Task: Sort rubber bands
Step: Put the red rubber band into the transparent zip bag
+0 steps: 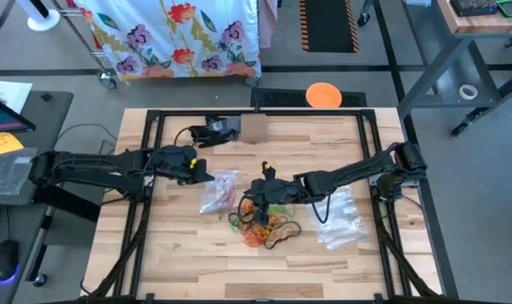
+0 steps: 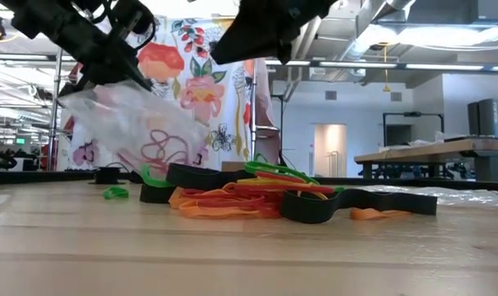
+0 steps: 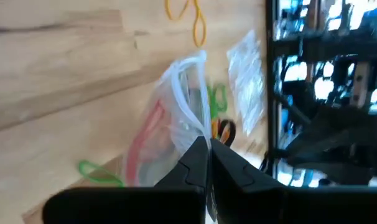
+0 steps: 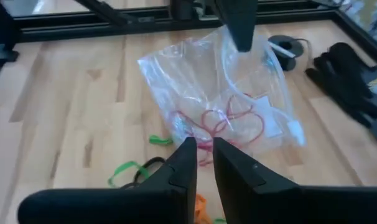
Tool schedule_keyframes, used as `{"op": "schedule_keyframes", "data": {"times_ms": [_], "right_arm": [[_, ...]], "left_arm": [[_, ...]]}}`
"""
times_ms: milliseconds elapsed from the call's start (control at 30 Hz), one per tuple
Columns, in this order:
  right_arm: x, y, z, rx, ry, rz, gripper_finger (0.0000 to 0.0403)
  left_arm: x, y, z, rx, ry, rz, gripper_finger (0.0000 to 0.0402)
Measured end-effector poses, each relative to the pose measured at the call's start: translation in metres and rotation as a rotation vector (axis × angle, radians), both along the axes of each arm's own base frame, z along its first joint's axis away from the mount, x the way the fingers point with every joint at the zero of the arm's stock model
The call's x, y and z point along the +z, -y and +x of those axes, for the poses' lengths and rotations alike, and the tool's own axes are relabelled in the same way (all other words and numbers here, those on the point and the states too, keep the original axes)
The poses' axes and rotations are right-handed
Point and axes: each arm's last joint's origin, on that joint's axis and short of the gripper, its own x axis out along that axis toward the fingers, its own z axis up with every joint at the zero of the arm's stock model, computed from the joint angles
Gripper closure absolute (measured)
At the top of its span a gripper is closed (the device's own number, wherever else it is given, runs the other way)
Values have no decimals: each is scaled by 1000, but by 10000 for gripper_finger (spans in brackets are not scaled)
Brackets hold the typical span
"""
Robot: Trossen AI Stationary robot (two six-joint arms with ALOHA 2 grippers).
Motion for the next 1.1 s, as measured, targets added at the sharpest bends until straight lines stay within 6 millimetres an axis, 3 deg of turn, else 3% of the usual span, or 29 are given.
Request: {"op": "schedule_keyframes", "data": {"times_ms": [133, 367, 467, 733, 967, 1100], "right_arm": [[-1, -2, -1, 6, -16, -9, 354], [-10, -1, -8, -54, -117, 56, 354], [-16, -8, -14, -60, -166, 73, 354], [-40, -6, -37, -122, -227, 197, 354], [-54, -36, -42, -76, -268, 315, 354], [-58, -52, -37, -41, -201, 336, 354]], "left_arm": [[-2, 1, -1, -12, -20, -35, 401], [-6, 1, -2, -91, -61, 58, 401], [-7, 3, -3, -168, -73, 152, 401], [-9, 13, -3, -248, -92, 171, 401], [-9, 16, -3, -252, -97, 209, 401], [-8, 16, -3, -228, -93, 179, 402]]}}
